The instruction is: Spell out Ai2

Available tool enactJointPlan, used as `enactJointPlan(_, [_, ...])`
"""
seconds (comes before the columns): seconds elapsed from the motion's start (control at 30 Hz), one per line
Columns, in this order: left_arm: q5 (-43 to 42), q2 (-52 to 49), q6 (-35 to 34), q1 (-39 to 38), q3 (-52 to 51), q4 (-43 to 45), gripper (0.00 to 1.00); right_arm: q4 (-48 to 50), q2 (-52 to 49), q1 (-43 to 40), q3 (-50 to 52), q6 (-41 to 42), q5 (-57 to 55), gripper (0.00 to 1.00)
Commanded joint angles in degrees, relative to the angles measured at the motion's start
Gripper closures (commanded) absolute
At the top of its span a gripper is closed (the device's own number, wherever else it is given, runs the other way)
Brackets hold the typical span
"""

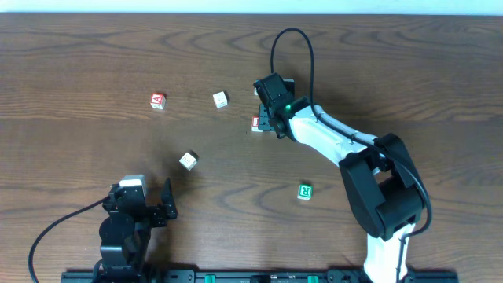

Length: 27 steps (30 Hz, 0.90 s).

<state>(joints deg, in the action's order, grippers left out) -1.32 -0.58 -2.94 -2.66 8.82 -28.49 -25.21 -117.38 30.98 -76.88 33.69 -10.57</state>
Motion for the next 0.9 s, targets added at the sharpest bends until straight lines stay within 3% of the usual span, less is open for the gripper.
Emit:
enactJointPlan(0.0, [-0.15,0.35,0.20,0.28,-0.90,-0.02,0.05,0.81,-0.55,-0.31,-0.70,-0.13,-1.70,0.51])
enactJointPlan(0.33, [-0.15,0.35,0.20,0.28,-0.90,-0.02,0.05,4.15,-0.52,-2.47,-1.57,-2.64,-1.42,0.50])
enactJointPlan(0.53, [-0.15,0.35,0.20,0.28,-0.90,-0.02,0.05,-0.68,-0.48,-2.49,-6.47,-5.14,-1.25,0.55])
enactJointPlan(0.63, [-0.15,0.35,0.20,0.28,-0.90,-0.02,0.05,-4.92,-0.48,-2.38,-10.25,-5.14,-1.16,0.65])
enactJointPlan(0.73, [-0.15,0.35,0.22,0.28,-0.90,-0.02,0.05,-9.68,-0.48,-2.03,-14.27,-5.73,0.94,0.99])
enactJointPlan(0.87, [-0.15,0.35,0.20,0.28,-0.90,-0.02,0.05,-12.39,-0.48,-0.85,-17.07,-7.17,6.21,0.98])
